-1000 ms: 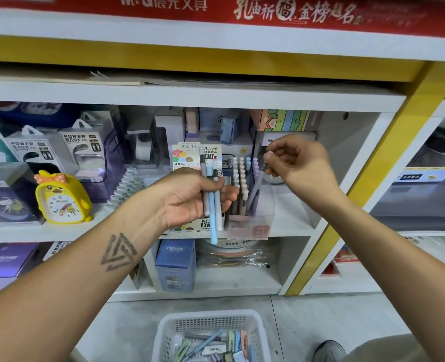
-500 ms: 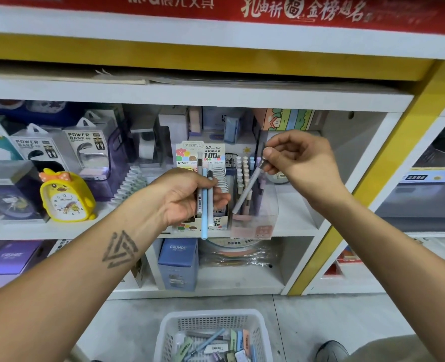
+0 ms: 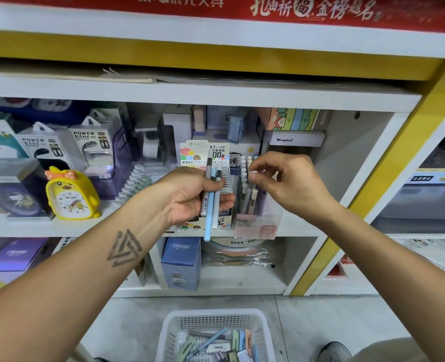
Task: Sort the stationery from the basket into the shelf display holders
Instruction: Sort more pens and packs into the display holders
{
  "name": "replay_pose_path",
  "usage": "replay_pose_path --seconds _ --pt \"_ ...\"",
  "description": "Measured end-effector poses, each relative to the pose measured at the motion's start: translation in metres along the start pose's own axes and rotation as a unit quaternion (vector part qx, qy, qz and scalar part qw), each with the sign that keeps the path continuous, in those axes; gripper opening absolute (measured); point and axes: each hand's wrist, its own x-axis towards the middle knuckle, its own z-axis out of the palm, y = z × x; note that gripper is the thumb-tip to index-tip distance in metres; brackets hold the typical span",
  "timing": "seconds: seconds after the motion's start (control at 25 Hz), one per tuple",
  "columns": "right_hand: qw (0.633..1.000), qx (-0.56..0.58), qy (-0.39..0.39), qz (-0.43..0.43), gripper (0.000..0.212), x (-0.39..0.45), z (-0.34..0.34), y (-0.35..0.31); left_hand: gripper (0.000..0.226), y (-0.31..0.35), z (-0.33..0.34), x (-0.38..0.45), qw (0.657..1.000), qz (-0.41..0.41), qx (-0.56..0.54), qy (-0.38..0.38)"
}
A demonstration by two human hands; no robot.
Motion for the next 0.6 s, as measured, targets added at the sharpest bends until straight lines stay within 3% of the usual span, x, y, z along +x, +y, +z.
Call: replay_pose_path --seconds 0.24,0.36,0.52,0.6 --pt "0.999 0.001 -0.047 -0.02 0.009 -0.005 0.01 -0.001 0.032 0.0 0.0 -0.001 1.0 0.008 0.0 -0.006" --pt "0.997 -0.005 -0.066 -0.026 0.014 -0.007 0.01 0.002 0.029 0.0 -0.001 -0.001 1.0 0.01 0.002 -0.02" --pt "0.987 -0.129 -0.078 -0.062 0.004 -0.007 0.014 0.002 0.026 0.0 -0.001 -0.002 0.999 0.02 -0.002 -0.046" --pt "0.991 -0.096 -0.068 -0.058 0.01 -0.005 0.014 0.002 0.028 0.0 -0.001 -0.003 0.997 0.03 0.002 -0.066"
